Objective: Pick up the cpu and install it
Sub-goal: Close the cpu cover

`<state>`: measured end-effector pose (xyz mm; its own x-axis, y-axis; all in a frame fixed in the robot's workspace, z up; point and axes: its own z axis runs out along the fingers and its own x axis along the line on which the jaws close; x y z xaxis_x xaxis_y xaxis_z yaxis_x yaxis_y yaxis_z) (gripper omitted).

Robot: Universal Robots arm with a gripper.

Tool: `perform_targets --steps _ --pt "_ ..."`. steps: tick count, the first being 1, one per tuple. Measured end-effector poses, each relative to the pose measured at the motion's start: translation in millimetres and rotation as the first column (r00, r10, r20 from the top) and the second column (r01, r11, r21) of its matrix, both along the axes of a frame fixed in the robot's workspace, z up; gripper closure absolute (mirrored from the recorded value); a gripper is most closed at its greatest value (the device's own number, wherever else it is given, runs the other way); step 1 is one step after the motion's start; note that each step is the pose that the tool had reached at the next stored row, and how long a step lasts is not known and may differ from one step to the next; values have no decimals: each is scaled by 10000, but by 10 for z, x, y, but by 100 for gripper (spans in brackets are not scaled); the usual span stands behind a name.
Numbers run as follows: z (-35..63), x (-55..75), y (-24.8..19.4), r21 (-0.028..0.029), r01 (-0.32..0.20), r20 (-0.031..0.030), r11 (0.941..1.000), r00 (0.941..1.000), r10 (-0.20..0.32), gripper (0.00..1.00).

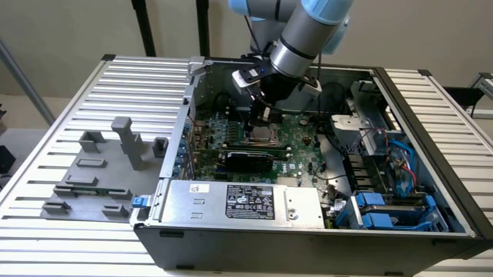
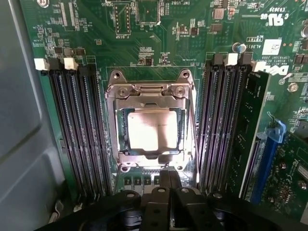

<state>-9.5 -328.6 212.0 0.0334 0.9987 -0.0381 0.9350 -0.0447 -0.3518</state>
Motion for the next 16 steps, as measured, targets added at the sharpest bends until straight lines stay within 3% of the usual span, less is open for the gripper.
perform_targets --steps 16 --pt "-137 -19 0 13 14 0 10000 10000 -14 89"
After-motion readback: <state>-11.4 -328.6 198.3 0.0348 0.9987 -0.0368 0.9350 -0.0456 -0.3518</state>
